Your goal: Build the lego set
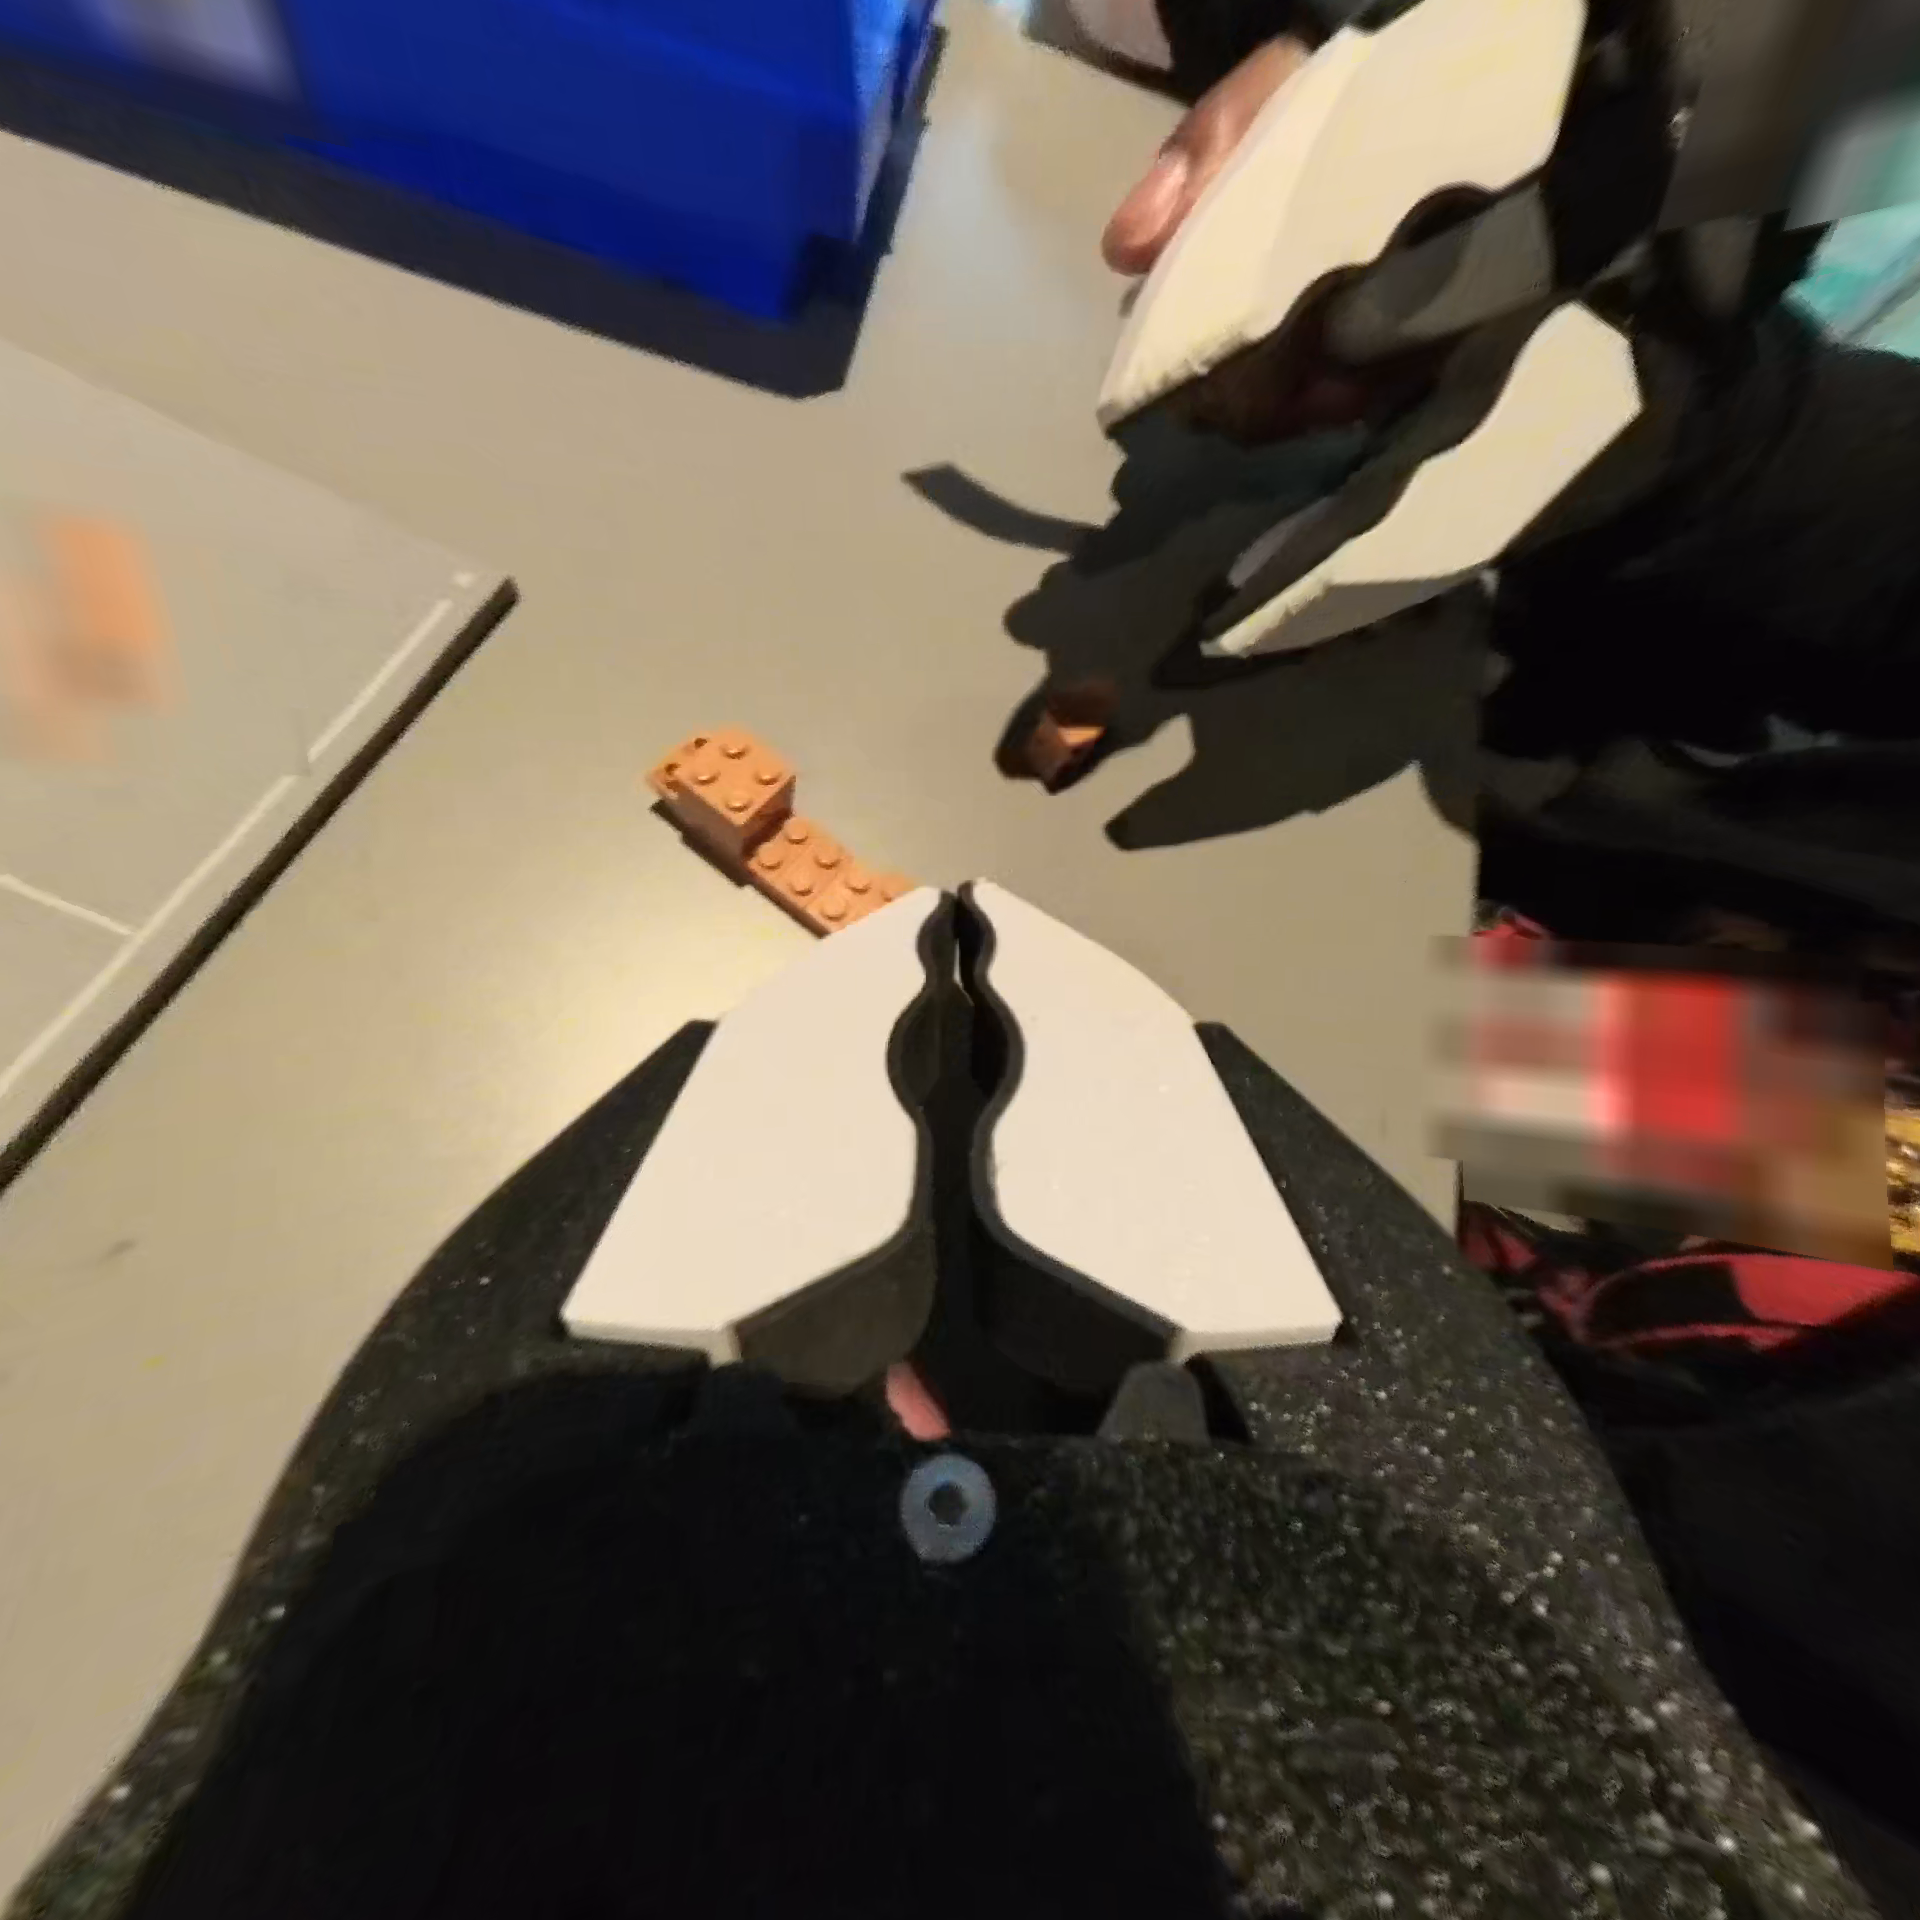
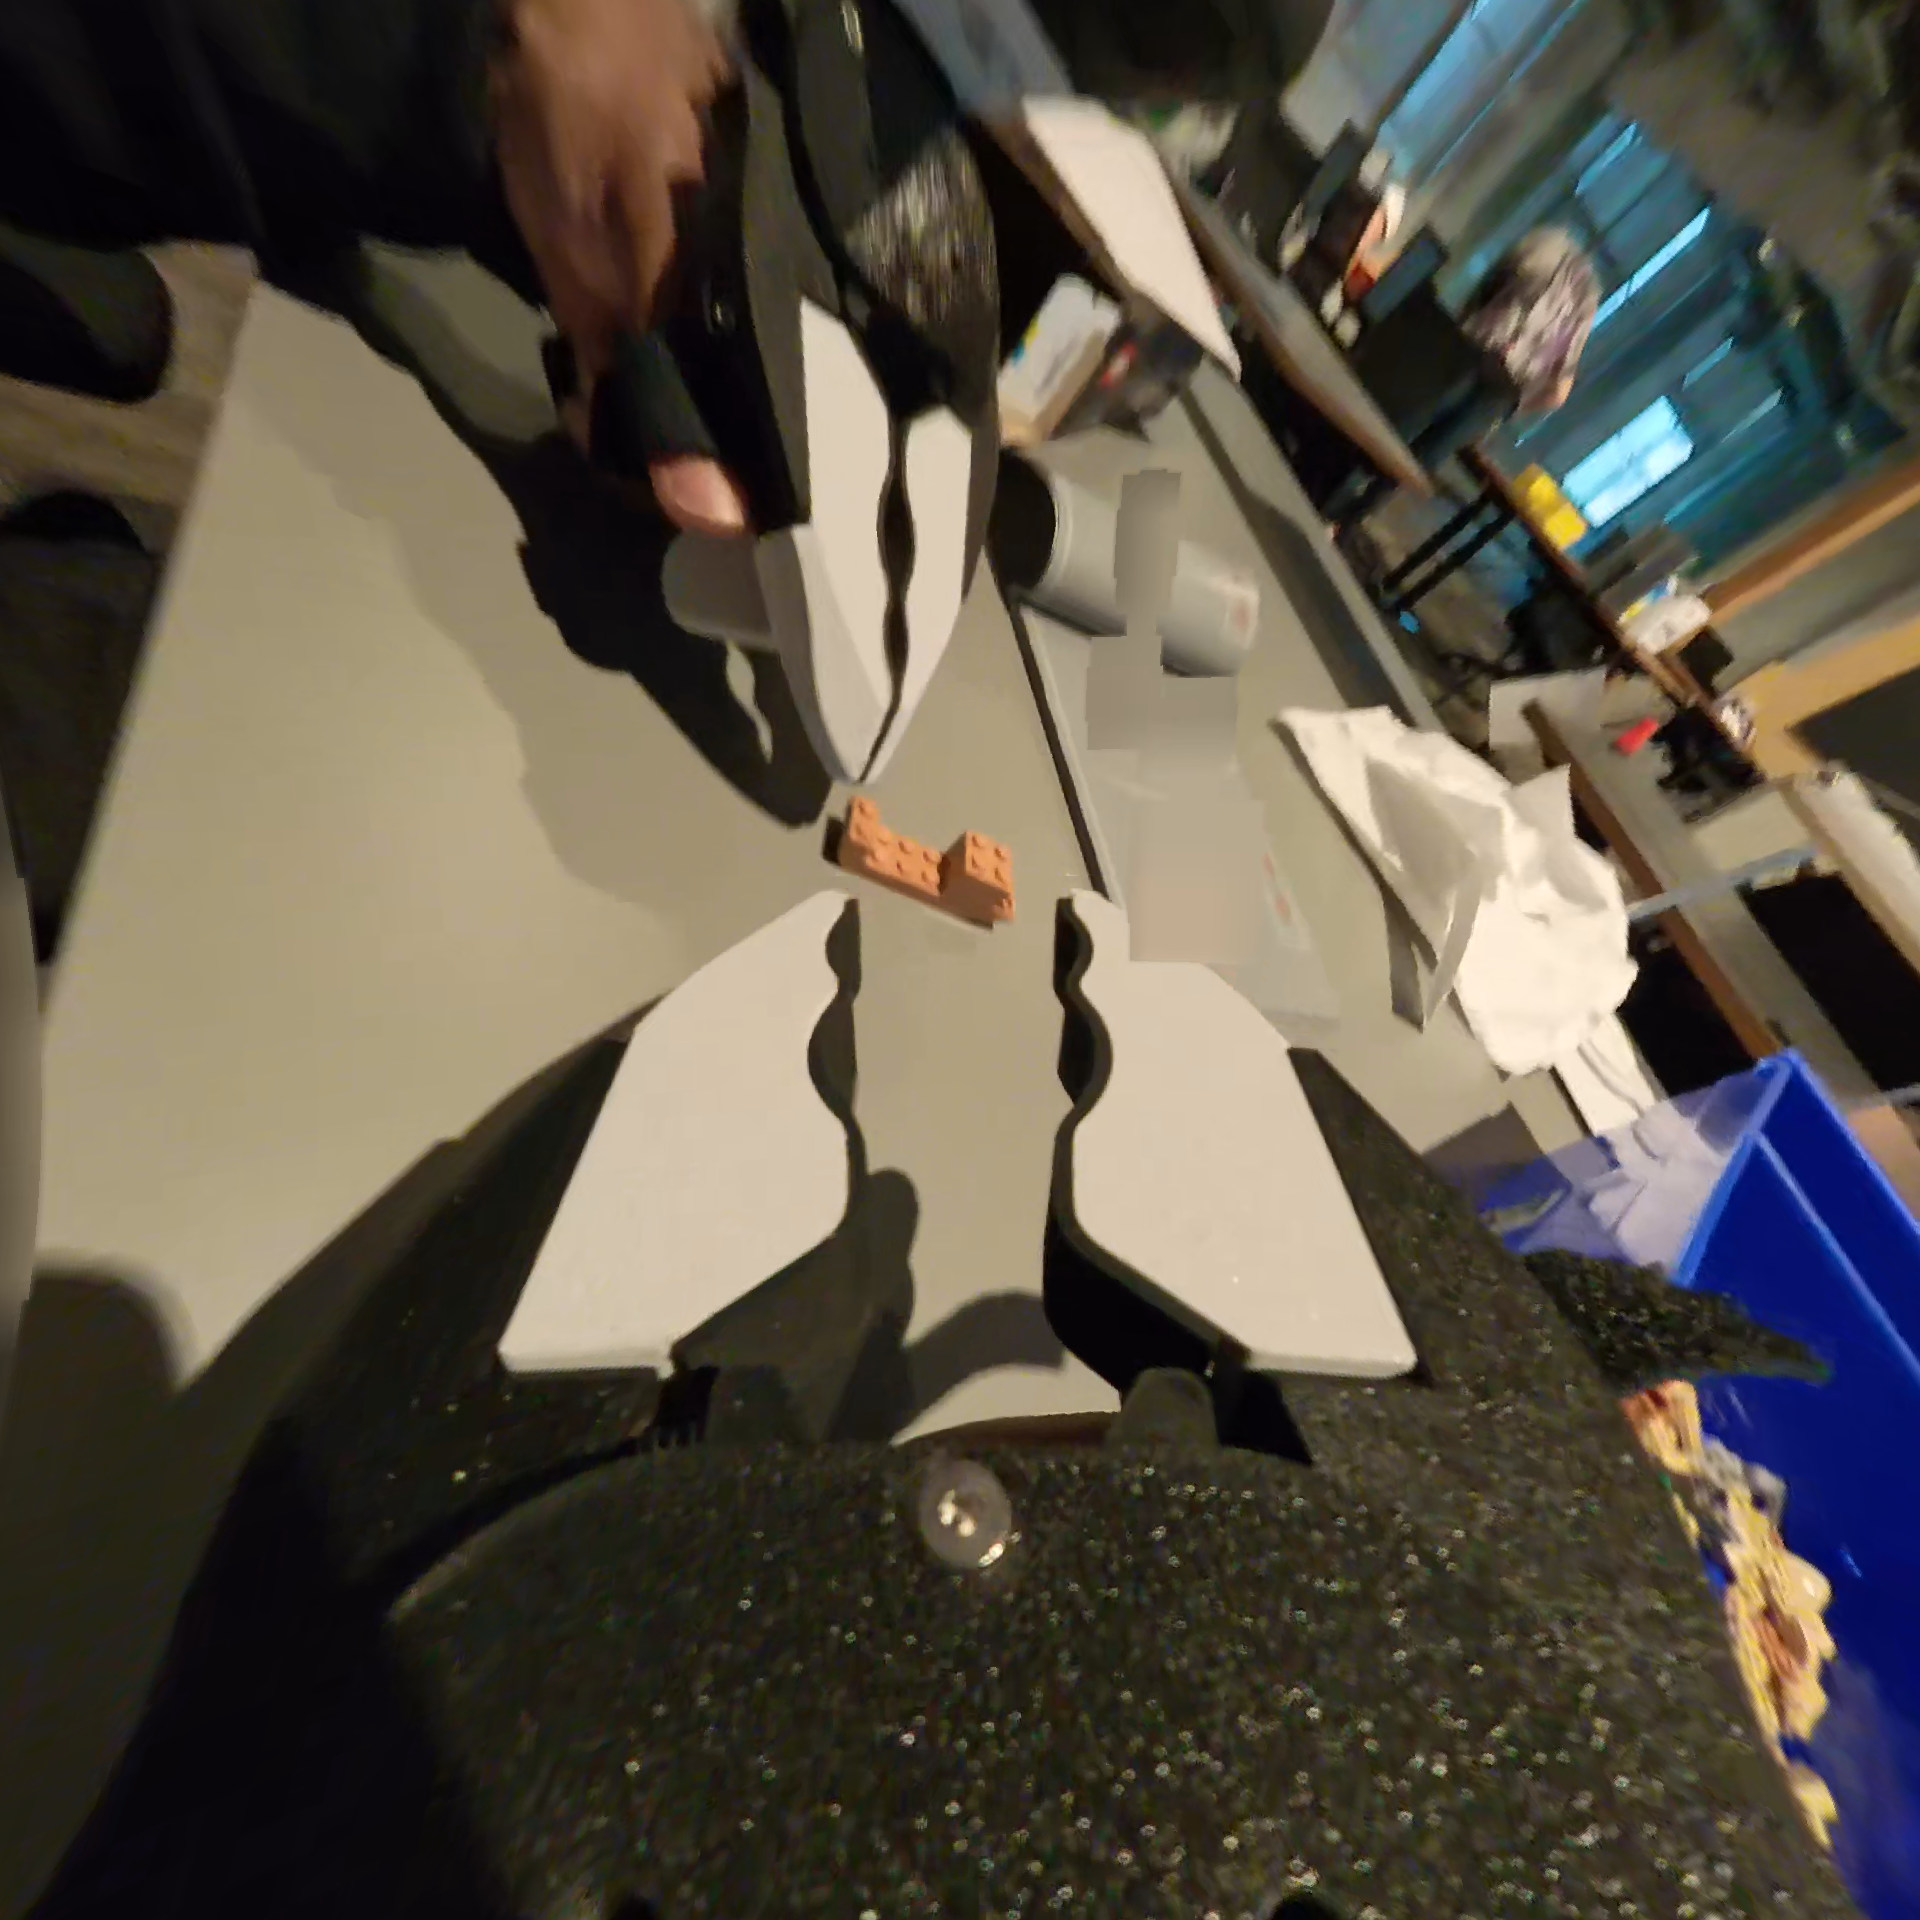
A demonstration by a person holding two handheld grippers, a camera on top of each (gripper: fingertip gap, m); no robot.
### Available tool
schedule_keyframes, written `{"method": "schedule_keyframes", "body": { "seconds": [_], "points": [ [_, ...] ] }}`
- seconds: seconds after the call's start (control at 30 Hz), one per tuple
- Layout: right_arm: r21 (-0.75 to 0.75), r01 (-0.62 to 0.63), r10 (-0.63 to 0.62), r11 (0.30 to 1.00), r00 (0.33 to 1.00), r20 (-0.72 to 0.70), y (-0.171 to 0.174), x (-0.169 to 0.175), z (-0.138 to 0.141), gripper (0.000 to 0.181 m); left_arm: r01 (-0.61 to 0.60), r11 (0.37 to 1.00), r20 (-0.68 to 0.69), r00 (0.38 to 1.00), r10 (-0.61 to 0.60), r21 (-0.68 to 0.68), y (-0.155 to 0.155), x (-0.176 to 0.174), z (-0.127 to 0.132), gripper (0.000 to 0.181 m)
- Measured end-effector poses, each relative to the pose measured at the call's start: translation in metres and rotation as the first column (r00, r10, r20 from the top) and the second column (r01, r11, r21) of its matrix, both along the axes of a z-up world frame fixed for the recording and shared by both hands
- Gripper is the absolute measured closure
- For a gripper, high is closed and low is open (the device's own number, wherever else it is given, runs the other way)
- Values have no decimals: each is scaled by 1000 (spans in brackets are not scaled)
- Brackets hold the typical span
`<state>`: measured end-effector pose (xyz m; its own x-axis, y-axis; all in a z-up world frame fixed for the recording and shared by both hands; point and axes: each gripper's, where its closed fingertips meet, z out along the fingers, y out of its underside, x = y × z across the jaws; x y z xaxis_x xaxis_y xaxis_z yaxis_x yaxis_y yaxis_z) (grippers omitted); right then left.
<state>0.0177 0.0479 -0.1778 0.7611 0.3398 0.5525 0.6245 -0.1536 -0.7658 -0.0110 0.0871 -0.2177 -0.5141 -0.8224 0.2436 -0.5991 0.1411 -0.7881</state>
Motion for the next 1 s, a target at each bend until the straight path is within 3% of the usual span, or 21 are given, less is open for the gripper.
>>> {"method": "schedule_keyframes", "body": {
  "seconds": [0.03, 0.1, 0.13, 0.27, 0.4, 0.5, 0.57, 0.63, 0.73, 0.83, 1.0],
  "points": [
    [-14, 14, -14, 1000, 1000, 3, 1, 2, -3, 145, -44, 999, 1, 999, 44, 23, 5, 4, -1, 181],
    [-24, 34, -34, 999, 999, 6, 4, 4, -8, 146, -150, 985, 7, 989, 150, 89, 13, 13, -1, 174],
    [-25, 46, -45, 999, 999, 12, 5, 5, -9, 147, -197, 973, 12, 980, 197, 119, 15, 17, 0, 158],
    [-21, 58, -58, 998, 997, 43, 6, 5, -12, 150, -316, 911, 39, 948, 317, 265, 17, 30, -3, 143],
    [-5, 57, -57, 998, 998, 33, 4, 3, -11, 151, -398, 838, 78, 914, 399, 372, 27, 43, -13, 143],
    [-1, 60, -60, 998, 998, 26, 4, 5, -11, 151, -396, 839, 85, 915, 394, 374, 25, 49, -18, 162],
    [14, 62, -62, 998, 998, 29, 3, 7, -8, 151, -364, 854, 81, 929, 361, 372, 22, 48, -18, 163],
    [40, 50, -52, 998, 998, 36, 1, 7, -3, 151, -300, 912, 48, 953, 299, 279, 9, 44, -16, 163],
    [66, 0, -2, 998, 999, 36, -3, 3, 2, 151, -155, 987, 26, 987, 156, -40, -15, 32, 9, 163],
    [87, -82, 79, 993, 996, 42, -7, -9, 5, 148, 22, 957, 34, 999, -13, -288, -30, 11, 33, 163],
    [71, -210, 202, 975, 973, 112, -9, -33, 1, 141, 216, 895, 42, 975, -217, -391, -40, -12, 37, 163]
  ]
}}
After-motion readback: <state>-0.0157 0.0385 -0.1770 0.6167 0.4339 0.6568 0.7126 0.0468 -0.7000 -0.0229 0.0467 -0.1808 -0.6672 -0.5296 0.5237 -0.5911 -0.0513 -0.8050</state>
